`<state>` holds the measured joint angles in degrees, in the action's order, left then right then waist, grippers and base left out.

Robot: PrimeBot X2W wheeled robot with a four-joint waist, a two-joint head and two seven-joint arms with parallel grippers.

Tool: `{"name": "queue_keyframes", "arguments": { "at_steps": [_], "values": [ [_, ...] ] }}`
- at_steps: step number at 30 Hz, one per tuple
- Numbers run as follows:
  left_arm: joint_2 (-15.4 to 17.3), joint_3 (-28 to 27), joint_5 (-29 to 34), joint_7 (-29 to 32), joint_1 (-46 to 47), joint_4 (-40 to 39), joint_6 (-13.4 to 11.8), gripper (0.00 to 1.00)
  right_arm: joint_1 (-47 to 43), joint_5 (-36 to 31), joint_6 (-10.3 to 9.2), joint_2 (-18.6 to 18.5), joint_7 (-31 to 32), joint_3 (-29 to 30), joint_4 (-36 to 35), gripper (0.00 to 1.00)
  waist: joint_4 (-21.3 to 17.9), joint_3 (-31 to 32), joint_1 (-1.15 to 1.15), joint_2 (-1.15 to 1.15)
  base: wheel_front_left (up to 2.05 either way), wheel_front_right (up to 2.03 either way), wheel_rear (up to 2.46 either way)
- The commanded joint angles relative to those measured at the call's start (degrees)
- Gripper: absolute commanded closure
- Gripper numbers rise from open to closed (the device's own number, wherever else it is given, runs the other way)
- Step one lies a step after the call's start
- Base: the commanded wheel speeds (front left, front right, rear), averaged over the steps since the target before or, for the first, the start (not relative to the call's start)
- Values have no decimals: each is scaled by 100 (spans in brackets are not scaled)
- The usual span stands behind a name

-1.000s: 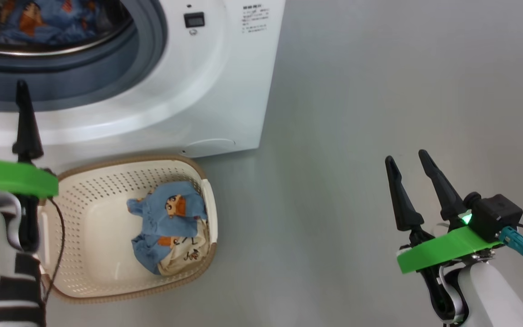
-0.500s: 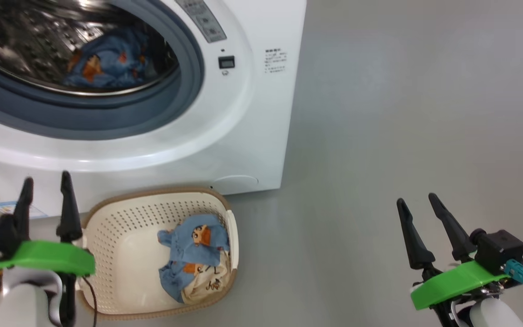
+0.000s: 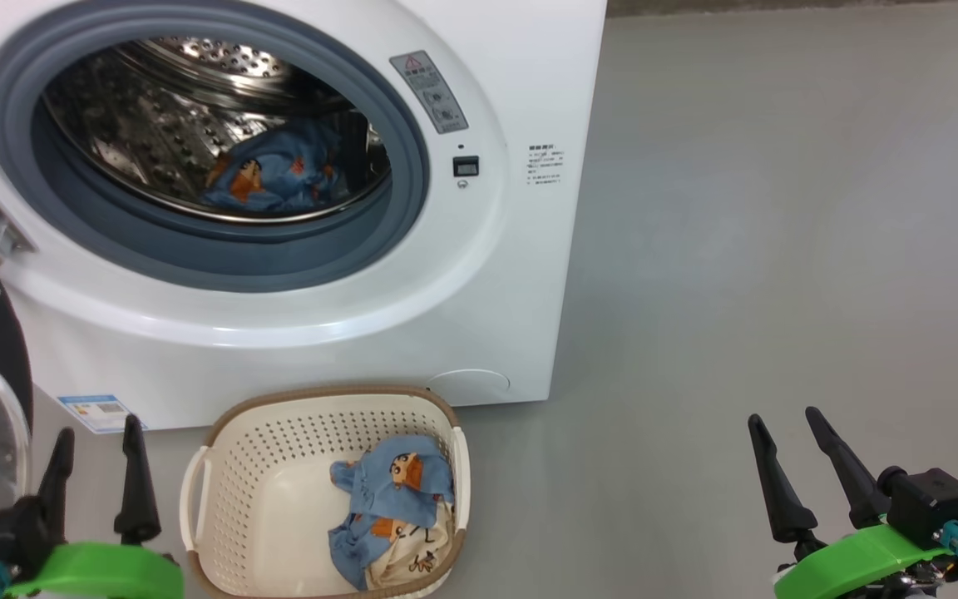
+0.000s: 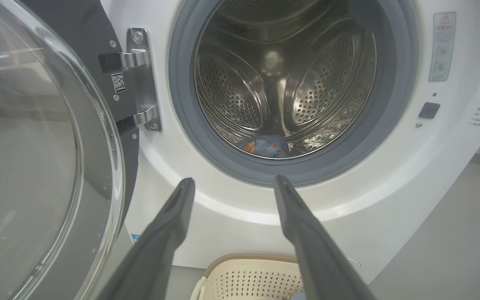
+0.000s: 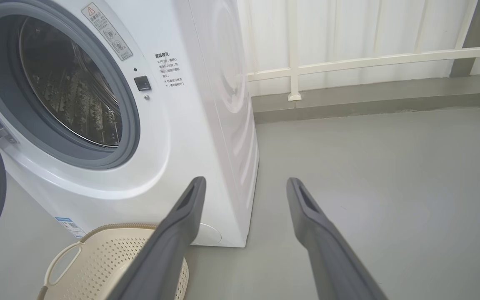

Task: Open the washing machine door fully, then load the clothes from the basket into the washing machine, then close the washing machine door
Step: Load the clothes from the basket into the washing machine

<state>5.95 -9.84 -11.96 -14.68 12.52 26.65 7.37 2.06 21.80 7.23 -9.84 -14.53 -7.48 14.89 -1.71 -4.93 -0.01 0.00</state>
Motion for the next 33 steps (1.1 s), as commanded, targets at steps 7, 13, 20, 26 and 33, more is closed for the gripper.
{"name": "queue_keyframes", "arguments": {
  "at_steps": [7, 13, 20, 26, 33],
  "values": [
    [54, -146, -10, -32, -387, -467, 12, 0, -110, 56, 25, -123, -47, -45, -139, 0, 125, 152, 1, 0, 0, 0, 0],
    [78, 11, -90, -32, -734, -742, 12, 0, -212, 48, 25, -107, -47, 21, -169, 0, 170, 187, 1, 0, 0, 0, 0],
    [76, 33, -83, -32, -944, -971, 12, 0, -228, 38, 25, -85, -47, 45, -193, 0, 170, 155, 1, 0, 0, 0, 0],
    [87, -1, -114, -32, -982, -1011, 12, 0, -179, 24, 25, -82, -47, 35, -199, 0, 153, 119, 1, 0, 0, 0, 0],
    [74, -21, -114, -32, -979, -1029, 12, 0, -151, 16, 25, -95, -47, 36, -211, 0, 132, 93, 1, 0, 0, 0, 0]
  ]
}}
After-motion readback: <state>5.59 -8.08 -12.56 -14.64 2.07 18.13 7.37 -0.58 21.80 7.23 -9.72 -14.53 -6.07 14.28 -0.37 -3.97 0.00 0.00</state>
